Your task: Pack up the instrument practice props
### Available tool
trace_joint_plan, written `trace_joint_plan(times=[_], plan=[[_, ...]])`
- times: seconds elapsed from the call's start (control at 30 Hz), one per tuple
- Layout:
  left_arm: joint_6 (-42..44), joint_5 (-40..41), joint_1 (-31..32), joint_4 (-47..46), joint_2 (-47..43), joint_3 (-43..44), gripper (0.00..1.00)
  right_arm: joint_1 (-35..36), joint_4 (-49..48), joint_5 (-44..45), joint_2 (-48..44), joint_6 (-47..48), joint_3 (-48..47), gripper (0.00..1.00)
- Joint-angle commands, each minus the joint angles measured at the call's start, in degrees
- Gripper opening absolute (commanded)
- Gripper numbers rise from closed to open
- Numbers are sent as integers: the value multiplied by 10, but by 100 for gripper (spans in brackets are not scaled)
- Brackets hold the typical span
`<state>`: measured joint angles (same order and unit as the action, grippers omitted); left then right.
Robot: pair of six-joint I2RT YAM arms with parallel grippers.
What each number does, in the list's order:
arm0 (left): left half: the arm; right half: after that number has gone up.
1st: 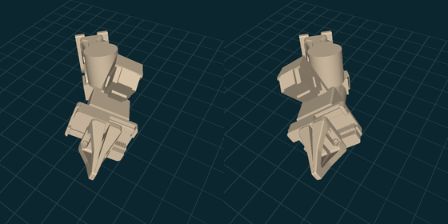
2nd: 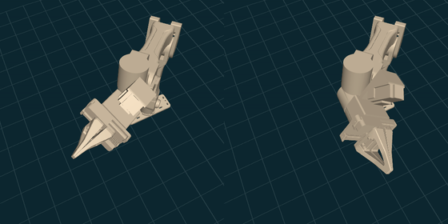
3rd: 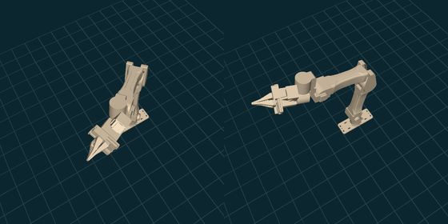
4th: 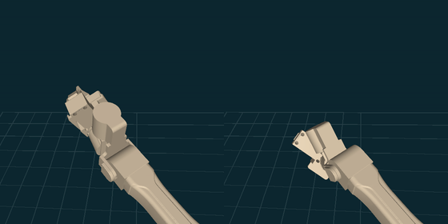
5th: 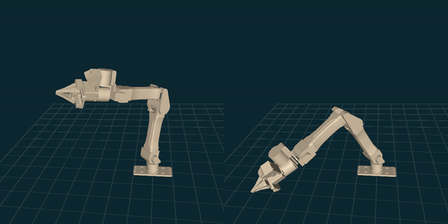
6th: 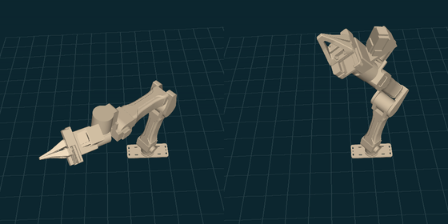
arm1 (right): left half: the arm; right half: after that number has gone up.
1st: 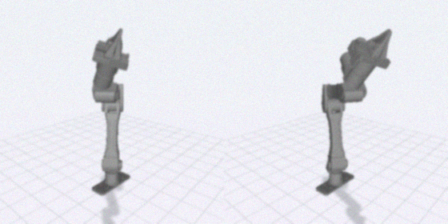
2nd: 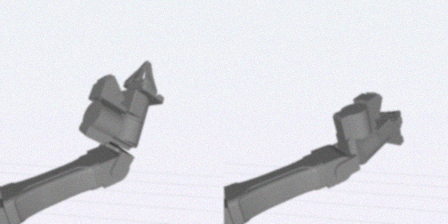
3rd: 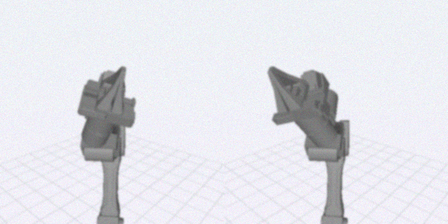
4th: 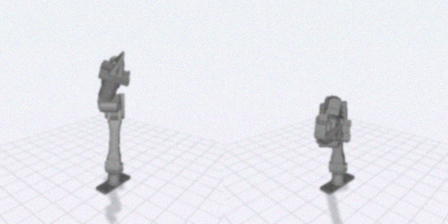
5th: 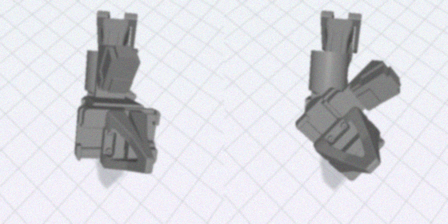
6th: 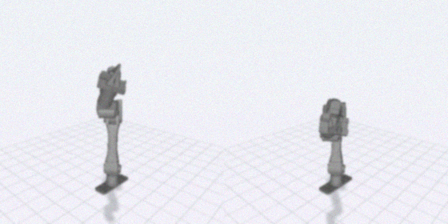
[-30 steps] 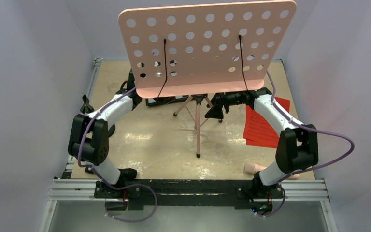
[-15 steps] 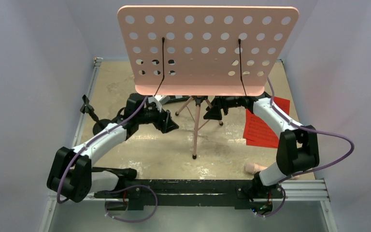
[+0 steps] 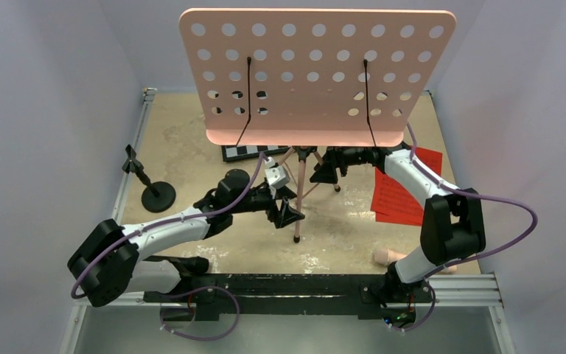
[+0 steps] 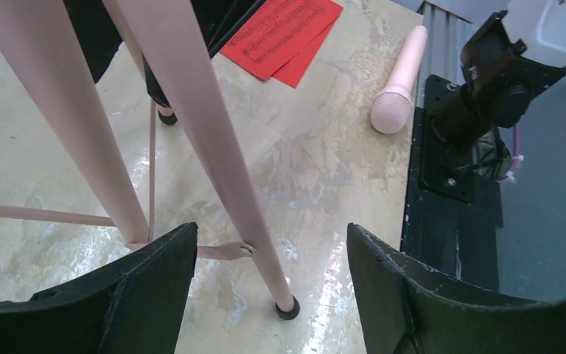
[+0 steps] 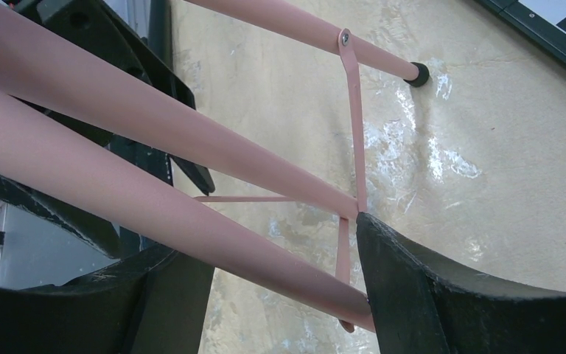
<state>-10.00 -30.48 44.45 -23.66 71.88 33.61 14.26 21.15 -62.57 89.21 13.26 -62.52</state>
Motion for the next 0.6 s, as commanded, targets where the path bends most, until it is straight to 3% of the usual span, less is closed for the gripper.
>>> trace_joint_plan(times=[0.0, 0.2, 0.57], plan=[[1, 95, 14, -75, 29, 14, 77, 8, 27, -6, -23, -34, 26, 71], [34, 222, 5, 21, 19, 53, 77, 8, 23, -13, -35, -37, 43, 67], [95, 172, -65, 106, -48, 37, 76, 45, 19, -41, -36, -15, 80, 65]])
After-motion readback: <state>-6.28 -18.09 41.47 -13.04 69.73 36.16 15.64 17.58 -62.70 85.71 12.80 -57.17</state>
